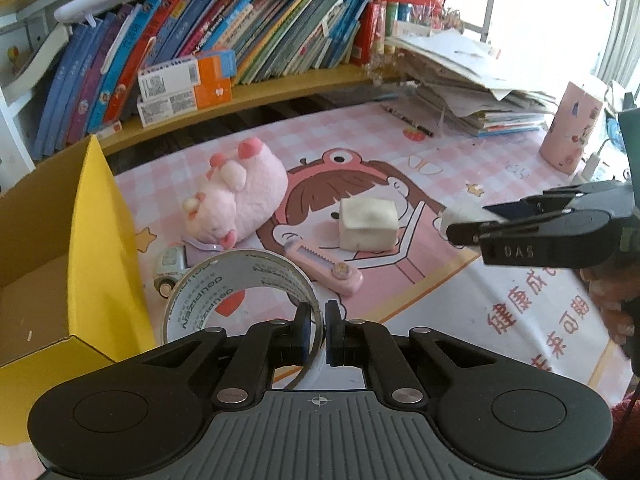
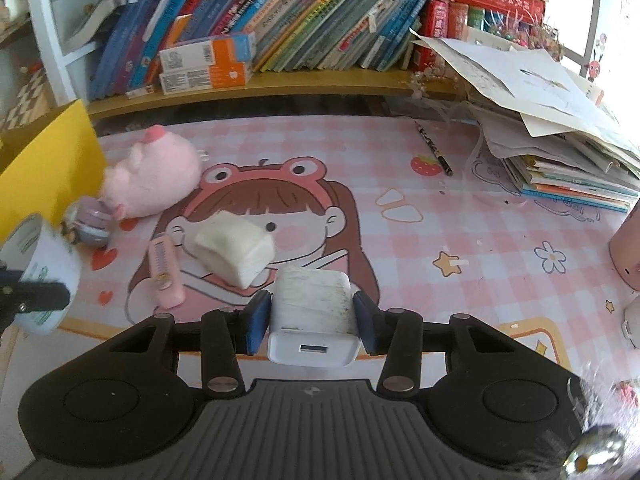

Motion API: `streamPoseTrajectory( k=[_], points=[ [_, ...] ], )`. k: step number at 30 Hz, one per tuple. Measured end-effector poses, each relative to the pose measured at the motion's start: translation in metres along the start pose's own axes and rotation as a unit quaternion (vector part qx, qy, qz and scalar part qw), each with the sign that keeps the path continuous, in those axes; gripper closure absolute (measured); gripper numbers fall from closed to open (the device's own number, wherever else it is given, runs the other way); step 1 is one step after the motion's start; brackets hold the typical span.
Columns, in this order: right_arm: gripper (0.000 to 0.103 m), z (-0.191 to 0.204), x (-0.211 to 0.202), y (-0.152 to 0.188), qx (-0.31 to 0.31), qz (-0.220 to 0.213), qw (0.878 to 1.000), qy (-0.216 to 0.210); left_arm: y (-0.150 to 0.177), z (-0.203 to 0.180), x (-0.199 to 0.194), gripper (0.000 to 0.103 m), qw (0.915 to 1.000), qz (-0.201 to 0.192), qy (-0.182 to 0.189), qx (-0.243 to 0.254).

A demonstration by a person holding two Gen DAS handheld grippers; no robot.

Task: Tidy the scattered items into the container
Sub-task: 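Close the left tool on the tape rim while the right tool grasps the white charger, then lift the tape roll with the left tool while the right tool carries the charger to the box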

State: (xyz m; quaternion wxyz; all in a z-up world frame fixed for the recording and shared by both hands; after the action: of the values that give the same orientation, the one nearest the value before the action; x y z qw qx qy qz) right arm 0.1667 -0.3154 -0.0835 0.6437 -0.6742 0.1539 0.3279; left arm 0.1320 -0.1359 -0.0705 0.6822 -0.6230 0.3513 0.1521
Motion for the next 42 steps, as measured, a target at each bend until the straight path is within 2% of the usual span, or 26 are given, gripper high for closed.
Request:
streamPoseTrajectory(
  k=[14, 23, 42],
  points=[
    [0.060, 0.027, -0.035, 0.007, -0.009, -0.011, 1.000, -0.003, 0.004, -0.005, -0.027, 0.097, 0.9991, -0.028, 0.029, 0.010],
    [0.060, 0.050, -0.060, 0.007, -0.007, -0.025, 1.000, 0.010, 0.001, -0.003, -0.061, 0.097, 0.9961, -0.061, 0.053, 0.033],
    [0.060, 0.117, -0.095, -0.004, -0.018, -0.057, 0.998, 0.014, 0.001, 0.043, -0.118, 0.097, 0.9907, -0.111, 0.073, 0.030]
  ],
)
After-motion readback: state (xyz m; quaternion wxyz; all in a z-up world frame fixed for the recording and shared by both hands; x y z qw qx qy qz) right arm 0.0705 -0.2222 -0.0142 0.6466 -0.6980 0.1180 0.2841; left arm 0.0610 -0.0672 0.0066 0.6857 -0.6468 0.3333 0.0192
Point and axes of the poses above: each gripper's, at about its wrist camera, not at the fingertips, and x roughly the way its jaws point, z to its left, y to its underside, the point moved 3 cm from there along x, roughly the way its jaws point, and after that the axes turned 8 degrees about -z, right-handed, at the moved point
